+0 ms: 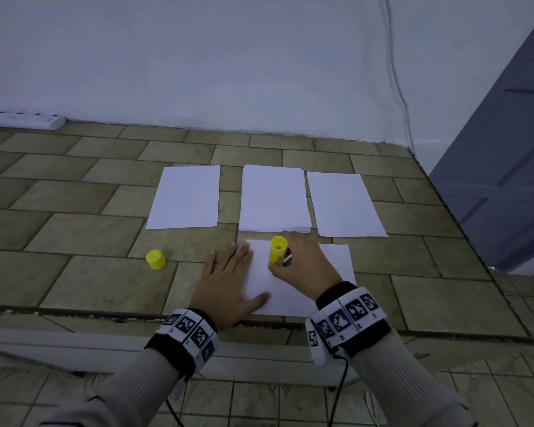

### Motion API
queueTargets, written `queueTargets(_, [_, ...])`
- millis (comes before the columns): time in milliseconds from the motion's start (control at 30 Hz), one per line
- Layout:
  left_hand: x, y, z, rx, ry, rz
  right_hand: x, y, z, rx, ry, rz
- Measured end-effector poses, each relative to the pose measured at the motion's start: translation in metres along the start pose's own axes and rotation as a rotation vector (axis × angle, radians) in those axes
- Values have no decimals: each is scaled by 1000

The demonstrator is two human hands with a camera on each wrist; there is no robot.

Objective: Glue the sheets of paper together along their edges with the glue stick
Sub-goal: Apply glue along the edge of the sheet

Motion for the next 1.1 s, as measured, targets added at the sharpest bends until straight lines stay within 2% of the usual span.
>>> queueTargets(133, [1, 1, -2, -4, -13, -16, 32, 24, -34, 95, -36, 30])
queueTargets(333, [1, 1, -1, -1, -14, -14, 73, 57, -80, 230, 68, 113])
queueTargets(533, [2, 1, 1, 3, -15, -7, 66, 63, -83, 246, -29, 99])
queueTargets(600, [2, 1, 1, -17, -28, -7, 42, 58, -70, 203, -93, 20])
queueTargets(700, [3, 1, 0, -45, -57, -7, 9, 45, -35, 44, -213, -23])
queueTargets(800, [5, -1, 0, -46, -68, -12, -22, 32, 0, -90, -170, -81])
queueTargets(867, [6, -1, 0, -32, -70, 2, -37, 26, 17, -134, -102, -129])
queueTargets(967, [7, 0, 0, 6, -65, 68, -43, 20, 30, -179, -25, -115])
queueTargets(1100, [5, 0, 1, -24, -67, 29, -39, 21, 26, -168, -23, -121])
Point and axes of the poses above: each hand's wrist, its own y-axis away from the middle knuckle, its own z-axis out of the palm, x = y × z, the point moved 7 cm from there along -y, towards the middle knuckle, and after that the axes turned 6 degrees about -x, right-handed, at the moved point
